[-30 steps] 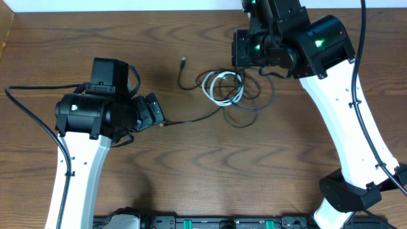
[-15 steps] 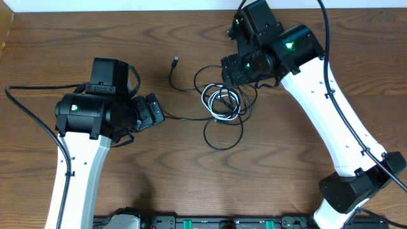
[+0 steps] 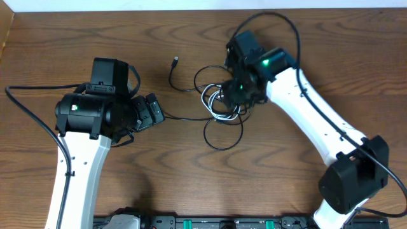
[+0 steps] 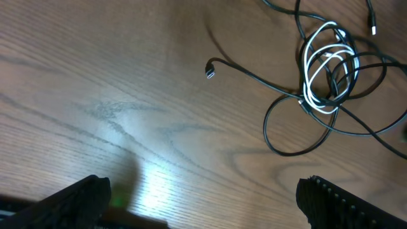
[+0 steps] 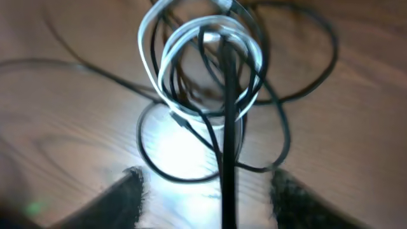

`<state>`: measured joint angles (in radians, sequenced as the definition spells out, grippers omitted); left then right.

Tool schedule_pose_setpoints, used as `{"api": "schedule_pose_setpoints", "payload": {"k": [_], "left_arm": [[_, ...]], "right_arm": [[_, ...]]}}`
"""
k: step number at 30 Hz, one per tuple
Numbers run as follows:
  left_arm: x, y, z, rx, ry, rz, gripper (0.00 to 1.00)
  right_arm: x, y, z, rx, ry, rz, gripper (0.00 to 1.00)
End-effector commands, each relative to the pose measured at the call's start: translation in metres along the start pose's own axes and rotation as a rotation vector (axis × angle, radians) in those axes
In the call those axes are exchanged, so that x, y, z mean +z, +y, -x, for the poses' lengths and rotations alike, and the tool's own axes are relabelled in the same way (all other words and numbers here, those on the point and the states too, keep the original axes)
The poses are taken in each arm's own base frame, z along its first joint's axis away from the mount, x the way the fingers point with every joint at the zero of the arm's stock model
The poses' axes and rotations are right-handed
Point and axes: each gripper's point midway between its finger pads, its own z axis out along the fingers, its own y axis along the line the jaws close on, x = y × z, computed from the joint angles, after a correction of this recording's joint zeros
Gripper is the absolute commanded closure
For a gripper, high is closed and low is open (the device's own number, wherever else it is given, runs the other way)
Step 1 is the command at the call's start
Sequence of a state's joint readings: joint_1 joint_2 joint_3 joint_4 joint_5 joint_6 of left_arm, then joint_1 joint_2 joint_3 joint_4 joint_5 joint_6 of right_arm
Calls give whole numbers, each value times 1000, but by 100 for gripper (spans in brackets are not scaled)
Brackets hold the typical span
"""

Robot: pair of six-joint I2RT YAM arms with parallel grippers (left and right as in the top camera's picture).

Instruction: Untangle cables

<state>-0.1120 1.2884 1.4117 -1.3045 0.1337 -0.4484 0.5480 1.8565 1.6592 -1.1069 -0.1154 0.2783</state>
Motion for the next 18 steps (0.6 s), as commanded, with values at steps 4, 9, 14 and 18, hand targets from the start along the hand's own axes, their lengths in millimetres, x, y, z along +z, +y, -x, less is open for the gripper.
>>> {"api": "schedule_pose_setpoints", "payload": {"k": [4, 9, 14, 18], "left_arm": [[-2, 0, 0, -10, 1, -7, 2], [-2, 0, 0, -10, 1, -7, 2], [-2, 0, 0, -10, 1, -7, 2], [-2, 0, 0, -10, 1, -7, 2]], "right_arm": [[-3, 12, 2, 4, -23, 52, 99], [-67, 30, 37, -4, -158, 127, 99], [-211, 57, 77, -55, -490, 220, 99], [-310, 70, 80, -98, -749, 292, 99]]}}
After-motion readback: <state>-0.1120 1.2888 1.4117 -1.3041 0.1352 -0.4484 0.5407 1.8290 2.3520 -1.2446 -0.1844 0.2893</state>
